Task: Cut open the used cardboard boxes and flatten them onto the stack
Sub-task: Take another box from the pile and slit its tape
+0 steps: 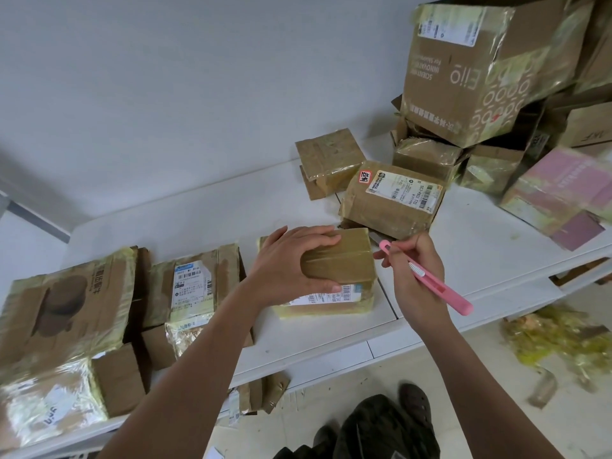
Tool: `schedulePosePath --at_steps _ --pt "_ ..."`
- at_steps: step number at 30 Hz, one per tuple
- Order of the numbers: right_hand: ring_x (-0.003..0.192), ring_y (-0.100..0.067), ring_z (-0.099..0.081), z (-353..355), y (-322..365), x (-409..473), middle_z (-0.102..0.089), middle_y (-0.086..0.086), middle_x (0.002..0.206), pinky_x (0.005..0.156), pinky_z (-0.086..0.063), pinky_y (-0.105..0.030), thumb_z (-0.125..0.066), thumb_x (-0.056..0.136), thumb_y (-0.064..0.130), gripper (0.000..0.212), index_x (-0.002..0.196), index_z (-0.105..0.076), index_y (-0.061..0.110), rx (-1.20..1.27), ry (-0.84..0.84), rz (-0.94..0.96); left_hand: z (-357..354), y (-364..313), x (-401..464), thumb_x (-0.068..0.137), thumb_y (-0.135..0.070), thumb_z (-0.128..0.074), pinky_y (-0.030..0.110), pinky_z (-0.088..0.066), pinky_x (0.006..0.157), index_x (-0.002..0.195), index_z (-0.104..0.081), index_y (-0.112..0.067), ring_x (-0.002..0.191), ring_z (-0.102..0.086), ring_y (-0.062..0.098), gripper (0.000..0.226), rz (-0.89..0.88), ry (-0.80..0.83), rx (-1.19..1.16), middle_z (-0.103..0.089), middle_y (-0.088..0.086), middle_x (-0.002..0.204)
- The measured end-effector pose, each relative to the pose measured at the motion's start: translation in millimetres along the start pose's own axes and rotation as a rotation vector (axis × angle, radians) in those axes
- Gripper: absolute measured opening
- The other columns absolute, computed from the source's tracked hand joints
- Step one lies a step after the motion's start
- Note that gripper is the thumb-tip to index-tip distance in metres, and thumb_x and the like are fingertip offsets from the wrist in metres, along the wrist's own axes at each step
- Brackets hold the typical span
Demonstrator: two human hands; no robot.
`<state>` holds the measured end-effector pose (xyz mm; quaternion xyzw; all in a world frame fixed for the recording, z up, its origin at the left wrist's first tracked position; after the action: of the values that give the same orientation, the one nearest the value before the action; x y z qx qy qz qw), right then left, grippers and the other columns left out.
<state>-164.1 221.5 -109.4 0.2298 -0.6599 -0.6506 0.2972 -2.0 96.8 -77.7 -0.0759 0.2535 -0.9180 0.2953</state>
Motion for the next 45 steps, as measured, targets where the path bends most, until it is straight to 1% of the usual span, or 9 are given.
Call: schedulePosePath --at_steps 5,12,18,23,28,32,37,41,45 --pt "0.067 -0.026 -0.061 -0.2 12.2 6.7 -0.065 -0.011 0.073 0.058 -0.047 -0.038 -0.058 0.092 0.027 0.017 0.078 -0.047 0.029 -0.244 0.112 0.07 -0.5 -0.2 0.2 0.067 -0.067 -0.074 0.026 -0.002 0.117 0.137 -0.046 -0.047 0.135 -0.026 -0.011 0.078 0.002 0.001 0.012 -0.034 -0.036 0.143" --pt "0.048 -0.012 -0.049 8.5 22.8 -5.8 -0.064 -0.007 0.073 0.042 -0.038 -0.023 -0.054 0.089 0.026 0.017 0.076 -0.044 0.026 -0.307 0.24 0.105 0.6 -0.4 0.3 0.066 -0.067 -0.074 0.024 -0.001 0.115 0.138 -0.046 -0.047 0.133 -0.025 -0.013 0.08 -0.002 -0.001 0.005 -0.034 -0.037 0.143" --pt "0.07 -0.021 -0.059 15.0 11.7 -24.8 -0.063 -0.003 0.076 0.052 -0.042 -0.016 -0.059 0.095 0.018 0.024 0.075 -0.046 0.022 -0.304 0.278 0.064 1.0 1.7 1.9 0.062 -0.069 -0.073 0.018 -0.004 0.106 0.137 -0.045 -0.052 0.13 -0.024 -0.011 0.081 0.02 -0.007 -0.003 -0.029 -0.051 0.13" --pt "0.067 -0.025 -0.056 22.2 7.2 -36.0 -0.061 -0.003 0.072 0.053 -0.043 -0.022 -0.059 0.089 0.024 0.018 0.074 -0.05 0.02 -0.217 0.264 0.034 1.1 0.0 7.3 0.066 -0.065 -0.074 0.023 -0.007 0.109 0.138 -0.046 -0.048 0.123 -0.022 -0.019 0.079 0.046 -0.048 -0.007 -0.034 -0.038 0.142" --pt "0.064 -0.016 -0.059 25.3 16.1 -21.1 -0.062 -0.01 0.07 0.058 -0.046 -0.025 -0.058 0.092 -0.003 0.024 0.074 -0.05 0.012 -0.054 0.119 0.061 0.5 0.4 7.4 0.067 -0.063 -0.075 0.024 -0.007 0.106 0.138 -0.045 -0.047 0.109 -0.018 -0.027 0.079 0.081 -0.082 -0.007 -0.034 -0.037 0.141" --pt "0.072 -0.014 -0.067 30.9 18.8 -8.5 -0.066 0.001 0.069 0.066 -0.05 -0.016 -0.062 0.09 0.013 0.018 0.076 -0.052 0.017 0.042 0.04 0.051 0.5 3.2 3.8 0.065 -0.06 -0.078 0.021 -0.008 0.104 0.136 -0.047 -0.049 0.105 -0.007 -0.041 0.078 0.086 -0.083 -0.036 -0.035 -0.04 0.136" --pt "0.074 -0.023 -0.062 13.7 22.3 10.4 -0.063 -0.003 0.076 0.065 -0.051 -0.031 -0.059 0.091 0.027 0.02 0.076 -0.05 0.037 -0.06 0.07 0.071 -1.8 -2.4 2.1 0.067 -0.06 -0.078 0.021 -0.008 0.107 0.137 -0.046 -0.048 0.114 -0.019 -0.03 0.079 0.059 -0.078 0.008 -0.036 -0.034 0.143" --pt "0.084 -0.036 -0.061 1.9 15.8 15.2 -0.062 -0.017 0.086 0.072 -0.05 -0.046 -0.06 0.096 0.015 0.026 0.079 -0.049 0.032 -0.133 0.119 0.079 -0.6 -4.4 2.0 0.068 -0.061 -0.076 0.024 -0.009 0.112 0.139 -0.045 -0.046 0.129 -0.028 -0.011 0.079 0.057 -0.072 0.02 -0.035 -0.031 0.146" --pt "0.088 -0.03 -0.063 -0.8 11.9 17.4 -0.062 -0.018 0.089 0.07 -0.05 -0.028 -0.059 0.097 0.015 0.025 0.08 -0.049 0.03 -0.158 0.113 0.072 -0.2 -3.2 3.4 0.069 -0.06 -0.076 0.023 -0.007 0.111 0.139 -0.046 -0.045 0.133 -0.027 -0.009 0.078 0.058 -0.078 0.019 -0.035 -0.031 0.146"
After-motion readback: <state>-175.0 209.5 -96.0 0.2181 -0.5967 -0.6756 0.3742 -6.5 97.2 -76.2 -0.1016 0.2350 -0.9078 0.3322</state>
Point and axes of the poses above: each hand's wrist, its own x-axis towards the middle knuckle, its own z-axis out of the back of the hand, y = z × x, the point moved 6 cm from there along x, towards the middle knuckle
